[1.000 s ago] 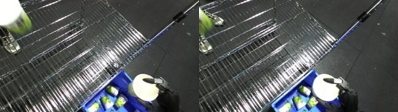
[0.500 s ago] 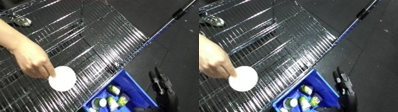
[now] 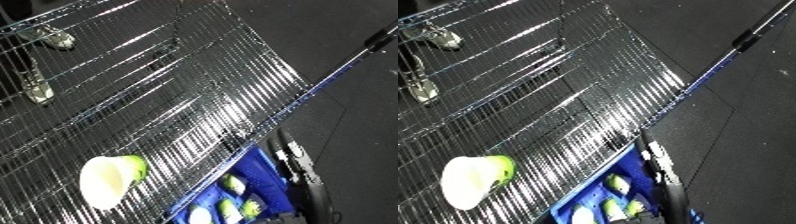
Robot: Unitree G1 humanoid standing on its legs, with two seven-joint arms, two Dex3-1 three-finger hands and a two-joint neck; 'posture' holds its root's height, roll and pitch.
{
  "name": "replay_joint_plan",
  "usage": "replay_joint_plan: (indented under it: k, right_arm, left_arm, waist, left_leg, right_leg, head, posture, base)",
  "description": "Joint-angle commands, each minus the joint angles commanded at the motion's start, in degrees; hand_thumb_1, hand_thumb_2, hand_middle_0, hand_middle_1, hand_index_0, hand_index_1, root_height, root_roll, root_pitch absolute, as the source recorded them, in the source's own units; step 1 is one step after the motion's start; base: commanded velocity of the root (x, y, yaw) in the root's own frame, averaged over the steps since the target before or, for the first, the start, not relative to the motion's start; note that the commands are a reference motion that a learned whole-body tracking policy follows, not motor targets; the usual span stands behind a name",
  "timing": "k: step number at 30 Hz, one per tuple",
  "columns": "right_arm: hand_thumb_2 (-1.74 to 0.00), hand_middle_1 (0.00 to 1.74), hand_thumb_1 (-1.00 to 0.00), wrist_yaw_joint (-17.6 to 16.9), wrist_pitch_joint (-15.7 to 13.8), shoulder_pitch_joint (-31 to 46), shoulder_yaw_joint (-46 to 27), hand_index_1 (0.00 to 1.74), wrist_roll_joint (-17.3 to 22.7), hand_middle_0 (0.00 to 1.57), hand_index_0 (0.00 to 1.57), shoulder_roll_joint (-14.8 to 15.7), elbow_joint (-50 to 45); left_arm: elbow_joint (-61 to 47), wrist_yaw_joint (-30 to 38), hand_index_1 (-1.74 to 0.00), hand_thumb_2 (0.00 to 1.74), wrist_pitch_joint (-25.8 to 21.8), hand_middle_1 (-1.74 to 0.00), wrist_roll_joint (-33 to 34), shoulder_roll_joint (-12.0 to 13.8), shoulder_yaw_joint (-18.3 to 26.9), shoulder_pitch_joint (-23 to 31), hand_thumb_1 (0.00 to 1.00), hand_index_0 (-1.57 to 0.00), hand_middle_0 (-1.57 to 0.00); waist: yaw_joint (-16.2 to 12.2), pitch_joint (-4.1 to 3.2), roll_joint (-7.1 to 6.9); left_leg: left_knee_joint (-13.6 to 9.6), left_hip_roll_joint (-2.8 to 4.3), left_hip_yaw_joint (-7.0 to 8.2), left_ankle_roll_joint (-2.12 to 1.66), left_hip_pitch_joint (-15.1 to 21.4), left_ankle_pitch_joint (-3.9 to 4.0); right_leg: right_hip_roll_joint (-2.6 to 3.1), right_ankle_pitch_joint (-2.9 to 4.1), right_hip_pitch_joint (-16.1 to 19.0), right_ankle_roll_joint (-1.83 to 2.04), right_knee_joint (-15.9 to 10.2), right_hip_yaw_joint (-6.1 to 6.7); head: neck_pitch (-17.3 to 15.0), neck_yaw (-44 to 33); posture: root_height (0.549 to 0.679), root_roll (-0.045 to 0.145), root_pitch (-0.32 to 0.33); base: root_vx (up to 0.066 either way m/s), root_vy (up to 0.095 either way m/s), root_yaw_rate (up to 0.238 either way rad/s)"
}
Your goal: Pick up the object and place it into the box
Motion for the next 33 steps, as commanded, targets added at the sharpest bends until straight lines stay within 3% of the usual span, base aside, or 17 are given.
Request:
replay_joint_plan:
  k: [13, 19, 26, 33]
  right_arm:
    - [0.00, 0.00, 0.00, 4.36, 4.67, -8.37, 4.88, 0.00, -1.85, 0.00, 0.00, 2.57, 2.71]
    - [0.00, 0.00, 0.00, 6.00, 6.58, -10.44, 6.58, 0.00, -3.08, 0.00, 0.00, 3.97, 3.14]
    - [0.00, 0.00, 0.00, 7.52, 7.37, -9.92, 7.06, 0.00, -3.78, 0.00, 0.00, 4.96, 2.89]
    - [0.00, 0.00, 0.00, 6.25, 7.17, -9.31, 7.20, 0.00, -4.00, 0.00, 0.00, 5.45, 3.09]
  left_arm:
    - [1.44, -0.20, -1.74, 1.74, 3.52, -1.74, 1.21, 0.22, -0.20, -2.68, 1.00, -1.57, -1.57]
    - [1.57, -0.64, -1.74, 1.74, 5.11, -1.74, 1.16, 1.03, 0.62, -2.69, 1.00, -1.57, -1.57]
    - [1.02, -1.70, -1.74, 1.74, 6.35, -1.74, 1.12, 1.51, 2.02, -1.06, 1.00, -1.57, -1.57]
    - [0.37, -2.56, -1.74, 1.74, 7.03, -1.74, 1.01, 2.22, 2.30, 0.56, 1.00, -1.57, -1.57]
  waist:
    - [3.73, 0.00, -0.76]
    - [5.50, 0.00, -1.40]
    - [6.87, -0.34, -1.89]
    - [7.85, -0.83, -2.04]
  left_leg:
    - [3.74, -1.23, -1.78, 0.34, -1.99, -1.48]
    - [5.11, -1.84, -2.55, 0.84, -2.58, -2.68]
    - [5.87, -2.35, -3.07, 1.33, -2.36, -3.31]
    - [6.08, -2.65, -3.33, 1.80, -1.98, -3.82]
  right_leg:
    - [-0.65, 0.02, 0.51, 0.06, 2.01, -1.45]
    - [-0.76, -0.25, 0.54, 0.10, 3.22, -2.12]
    - [-1.03, -0.86, 1.03, 0.22, 4.17, -2.69]
    - [-1.38, -1.25, 1.22, 0.35, 4.75, -3.17]
  head:
    - [-7.73, -7.17]
    - [-10.26, -9.04]
    - [-12.31, -11.43]
    - [-13.39, -11.77]
  posture:
    - [0.638, 0.095, 0.046]
    - [0.635, 0.086, 0.036]
    - [0.633, 0.077, 0.026]
    - [0.632, 0.069, 0.021]
  base:
    - [0.037, -0.021, 0.123]
    - [0.057, -0.011, 0.149]
    - [0.072, 0.011, 0.130]
    - [0.052, -0.002, 0.090]
